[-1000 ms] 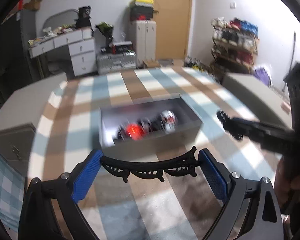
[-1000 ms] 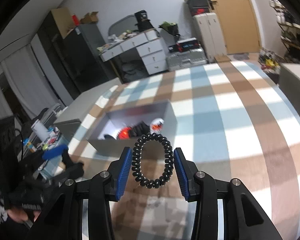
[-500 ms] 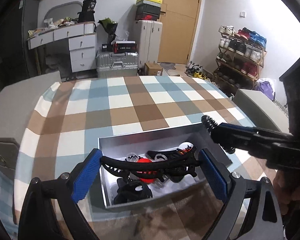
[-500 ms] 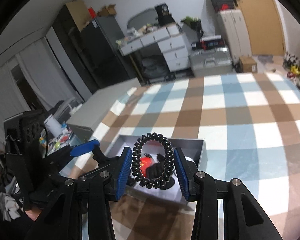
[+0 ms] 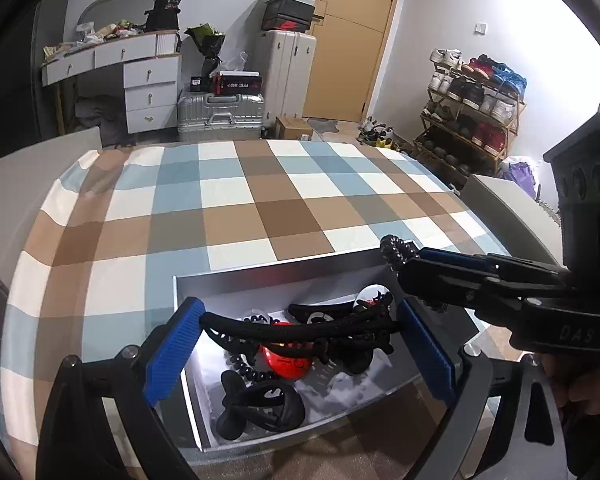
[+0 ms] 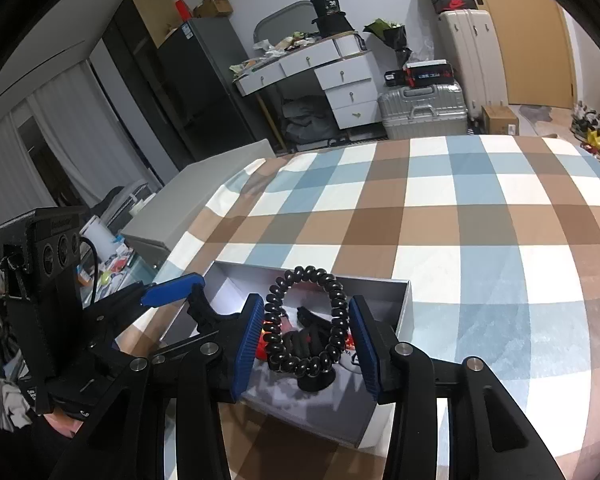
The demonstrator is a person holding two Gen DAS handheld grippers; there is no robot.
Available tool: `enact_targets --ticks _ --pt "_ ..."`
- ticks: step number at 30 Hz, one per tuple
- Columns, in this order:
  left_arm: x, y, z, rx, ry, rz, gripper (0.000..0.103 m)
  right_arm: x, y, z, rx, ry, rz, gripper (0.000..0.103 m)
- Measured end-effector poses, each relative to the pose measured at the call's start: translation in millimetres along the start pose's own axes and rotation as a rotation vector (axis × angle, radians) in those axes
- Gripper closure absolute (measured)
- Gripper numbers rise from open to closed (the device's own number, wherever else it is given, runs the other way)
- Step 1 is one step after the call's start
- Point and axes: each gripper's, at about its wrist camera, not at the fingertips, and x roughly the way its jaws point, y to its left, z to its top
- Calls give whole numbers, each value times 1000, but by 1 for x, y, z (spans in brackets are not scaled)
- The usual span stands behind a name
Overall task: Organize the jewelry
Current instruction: 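Lower the hair tie and clip into the grey box and open both grippers, then withdraw both tools from the box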
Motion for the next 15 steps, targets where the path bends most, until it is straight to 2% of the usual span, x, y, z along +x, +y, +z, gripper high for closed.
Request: enact_targets --ticks 6,8,15 --pt "7 5 3 -5 31 -34 9 -3 -3 4 14 -21 20 51" --pt "4 4 4 0 24 -27 9 -6 -5 5 20 -29 17 41" --pt "-4 0 3 27 8 -20 6 -27 -5 5 35 -84 26 38"
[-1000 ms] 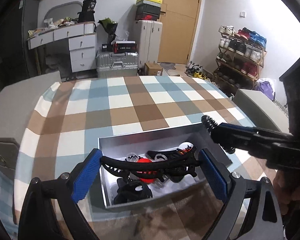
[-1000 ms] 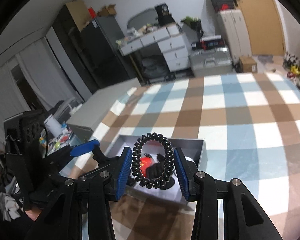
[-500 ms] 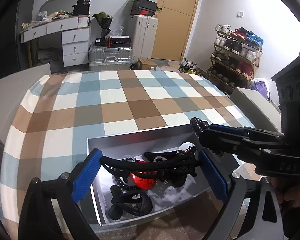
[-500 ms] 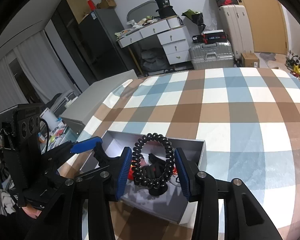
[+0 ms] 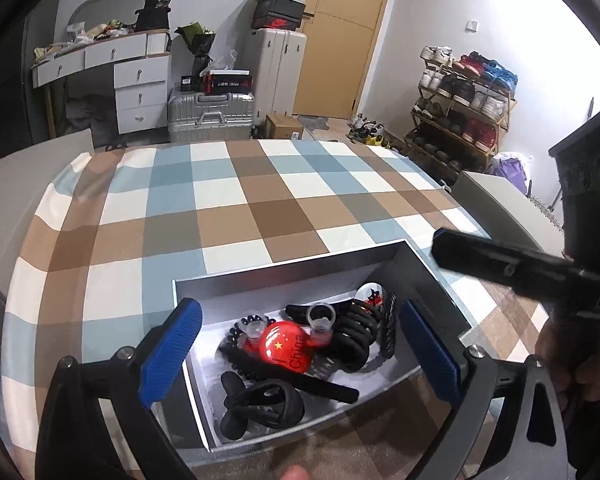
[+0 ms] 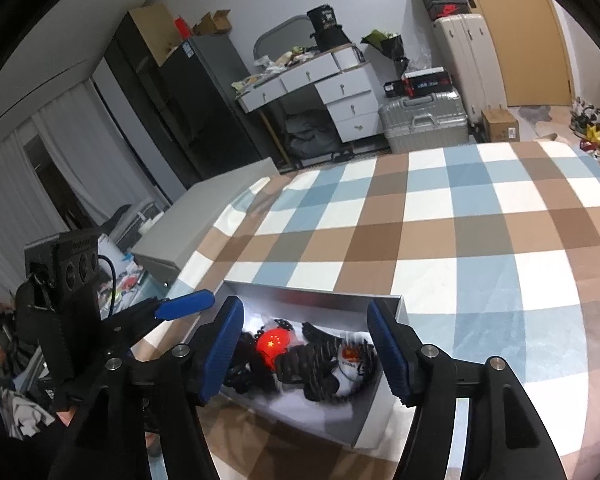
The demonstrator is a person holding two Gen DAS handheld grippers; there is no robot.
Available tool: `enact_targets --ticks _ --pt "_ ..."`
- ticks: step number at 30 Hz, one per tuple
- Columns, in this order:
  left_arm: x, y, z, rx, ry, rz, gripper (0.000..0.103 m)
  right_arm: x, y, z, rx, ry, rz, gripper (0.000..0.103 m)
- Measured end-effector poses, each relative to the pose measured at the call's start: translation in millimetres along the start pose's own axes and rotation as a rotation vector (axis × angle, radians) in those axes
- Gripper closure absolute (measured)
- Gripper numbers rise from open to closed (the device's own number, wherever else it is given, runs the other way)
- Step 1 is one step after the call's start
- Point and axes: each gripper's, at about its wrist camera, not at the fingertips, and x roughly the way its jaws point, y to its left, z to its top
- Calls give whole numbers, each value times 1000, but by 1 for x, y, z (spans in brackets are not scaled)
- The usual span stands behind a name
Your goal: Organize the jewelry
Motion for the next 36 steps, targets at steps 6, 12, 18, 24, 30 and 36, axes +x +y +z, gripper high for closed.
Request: enact_targets --ticks 6,12,18,24,30,36 --pt "-21 1 0 -33 -83 58 6 -33 4 -2 0 -104 -18 30" --pt "-65 -6 -10 -39 -316 223 6 -71 14 -14 -81 -252 -60 11" --pt "-85 -6 -20 -91 -439 335 6 -101 30 -32 -184 -414 -101 0" --pt "-92 -6 -36 -85 -510 428 5 -110 45 -51 -268 -491 -151 0" --pt "-91 -6 -49 -82 -509 436 5 -107 54 -70 -329 -504 -212 0" --pt "-88 -8 -61 -54 -512 470 5 -101 60 -85 -398 -493 -258 0"
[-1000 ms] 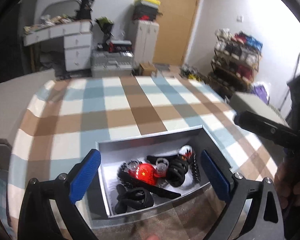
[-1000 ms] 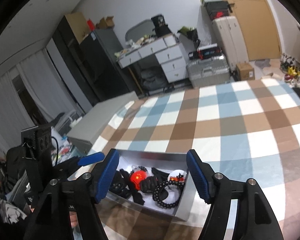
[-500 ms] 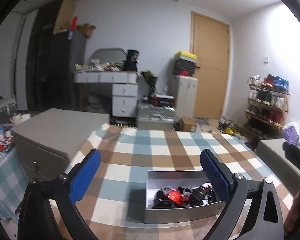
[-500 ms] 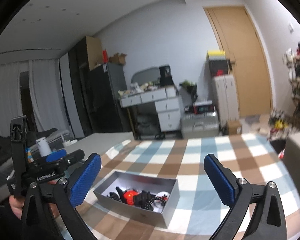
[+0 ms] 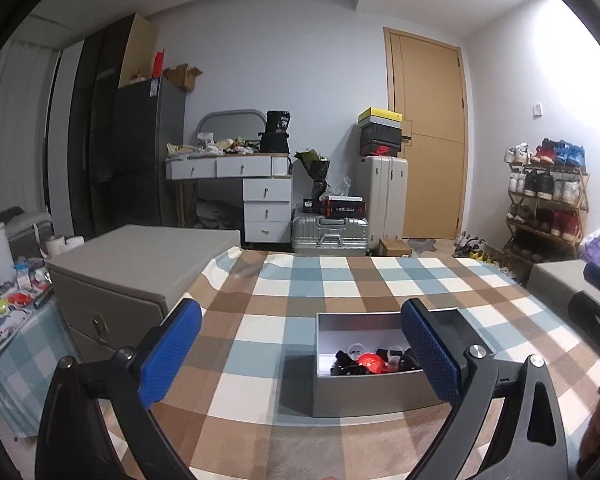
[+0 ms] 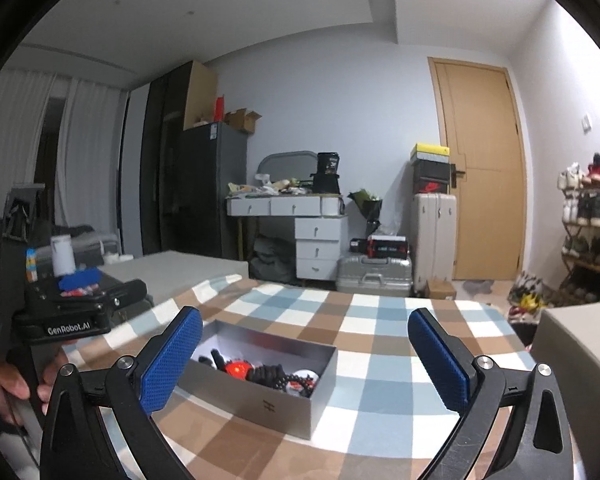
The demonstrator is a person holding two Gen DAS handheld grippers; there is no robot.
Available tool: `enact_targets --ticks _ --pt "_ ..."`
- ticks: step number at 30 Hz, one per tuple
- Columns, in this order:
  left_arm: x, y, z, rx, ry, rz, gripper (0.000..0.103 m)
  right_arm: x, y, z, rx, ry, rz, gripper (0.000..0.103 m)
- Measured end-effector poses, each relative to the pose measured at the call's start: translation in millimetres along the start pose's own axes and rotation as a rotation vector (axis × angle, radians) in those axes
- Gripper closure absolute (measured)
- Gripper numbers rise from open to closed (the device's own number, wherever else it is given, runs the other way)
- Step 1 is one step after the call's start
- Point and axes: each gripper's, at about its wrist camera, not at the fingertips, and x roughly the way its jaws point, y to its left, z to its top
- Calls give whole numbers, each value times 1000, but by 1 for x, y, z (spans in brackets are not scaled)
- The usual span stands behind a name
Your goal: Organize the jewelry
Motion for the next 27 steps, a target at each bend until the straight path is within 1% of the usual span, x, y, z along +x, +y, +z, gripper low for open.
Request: enact_targets --ticks 6,9,11,13,15,18,20,24,27 --pt "4 -5 -13 -10 27 24 5 4 2 -16 -9 35 -30 0" --pt "5 -7 -17 -12 15 33 5 11 1 -23 -7 70 -39 0" --pt "6 -10 -19 5 -2 38 5 15 0 -26 -6 95 -43 0" --pt "11 -10 -19 7 32 29 5 16 -1 -28 0 106 -42 0" --pt "9 -9 -20 2 38 25 5 18 -3 -29 8 127 -40 0" --pt "7 -11 -18 13 48 18 5 29 -9 -31 35 181 -55 0" --pt "5 -13 -19 19 47 18 2 31 -10 -31 40 196 -65 0" --pt "3 -13 -18 10 43 14 1 24 -7 -30 27 167 -62 0" --pt "4 -13 -18 10 45 14 1 24 -10 -29 37 162 -69 0"
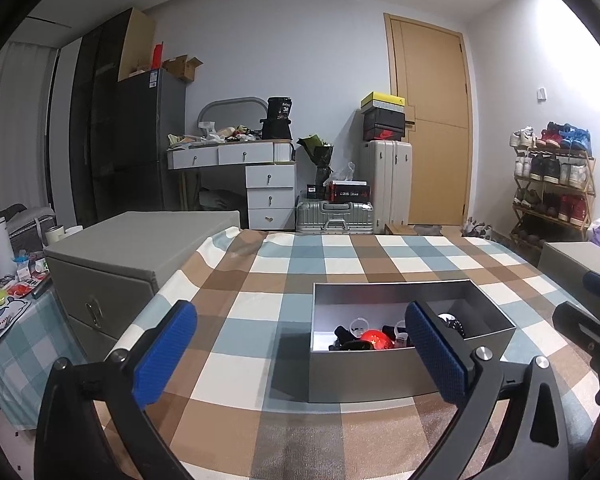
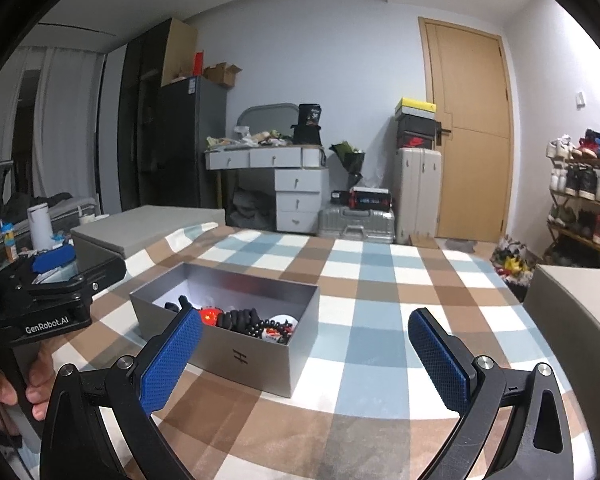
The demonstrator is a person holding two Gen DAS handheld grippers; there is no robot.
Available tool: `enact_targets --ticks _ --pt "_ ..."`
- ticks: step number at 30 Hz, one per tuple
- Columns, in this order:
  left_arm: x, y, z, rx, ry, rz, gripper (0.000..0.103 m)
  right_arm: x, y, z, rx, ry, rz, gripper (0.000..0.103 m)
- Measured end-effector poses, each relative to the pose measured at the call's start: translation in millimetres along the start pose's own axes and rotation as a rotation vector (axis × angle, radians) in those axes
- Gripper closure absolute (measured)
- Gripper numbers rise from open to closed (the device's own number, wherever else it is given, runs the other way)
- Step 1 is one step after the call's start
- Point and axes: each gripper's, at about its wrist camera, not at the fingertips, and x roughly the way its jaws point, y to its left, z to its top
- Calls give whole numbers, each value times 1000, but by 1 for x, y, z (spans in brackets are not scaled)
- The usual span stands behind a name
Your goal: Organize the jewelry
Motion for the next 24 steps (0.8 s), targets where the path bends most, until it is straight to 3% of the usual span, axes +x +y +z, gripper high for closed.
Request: enact_targets --ticks 24 --pt "1 -1 1 1 2 -2 1 -3 1 0 0 -12 0 0"
